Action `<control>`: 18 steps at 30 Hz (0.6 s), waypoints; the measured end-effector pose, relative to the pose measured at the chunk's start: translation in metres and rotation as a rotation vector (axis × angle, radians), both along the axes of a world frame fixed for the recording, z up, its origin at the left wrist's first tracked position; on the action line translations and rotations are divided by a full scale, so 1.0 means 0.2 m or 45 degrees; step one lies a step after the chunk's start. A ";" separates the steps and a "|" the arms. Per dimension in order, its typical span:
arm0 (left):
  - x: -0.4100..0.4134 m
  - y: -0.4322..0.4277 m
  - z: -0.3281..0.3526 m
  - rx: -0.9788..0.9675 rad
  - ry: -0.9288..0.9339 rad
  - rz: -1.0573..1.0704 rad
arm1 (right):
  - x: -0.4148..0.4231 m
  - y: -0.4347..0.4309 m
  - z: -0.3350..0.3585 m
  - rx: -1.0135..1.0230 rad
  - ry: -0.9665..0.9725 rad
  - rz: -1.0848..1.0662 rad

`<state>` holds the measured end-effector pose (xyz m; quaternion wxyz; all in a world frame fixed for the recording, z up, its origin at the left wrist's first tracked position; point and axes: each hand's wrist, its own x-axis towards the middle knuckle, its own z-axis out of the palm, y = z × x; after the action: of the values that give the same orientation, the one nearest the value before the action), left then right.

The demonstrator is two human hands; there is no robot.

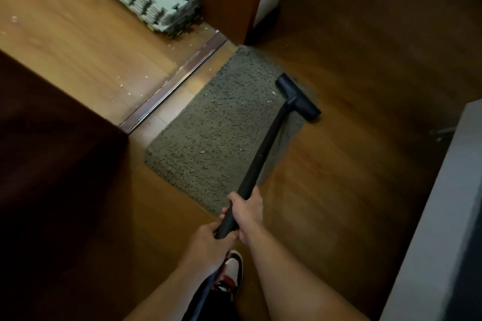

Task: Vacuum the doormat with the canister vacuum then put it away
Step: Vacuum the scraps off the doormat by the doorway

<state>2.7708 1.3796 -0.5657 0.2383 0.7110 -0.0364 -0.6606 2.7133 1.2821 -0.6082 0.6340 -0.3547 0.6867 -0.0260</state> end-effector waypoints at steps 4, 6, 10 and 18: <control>0.04 0.32 0.04 0.086 0.105 0.088 | 0.06 0.32 0.01 0.036 0.006 0.041; 0.04 0.47 0.08 0.100 0.106 0.150 | 0.09 0.48 0.02 0.048 0.016 0.071; 0.03 0.77 0.13 0.122 0.012 0.206 | 0.12 0.77 0.07 0.053 -0.045 0.145; 0.03 1.39 0.27 0.018 -0.015 0.267 | 0.14 1.30 0.15 0.032 -0.022 0.244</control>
<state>2.7776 1.6572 -0.5113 0.3010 0.7163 0.0416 -0.6281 2.7410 1.5428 -0.5782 0.6438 -0.4106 0.6444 0.0404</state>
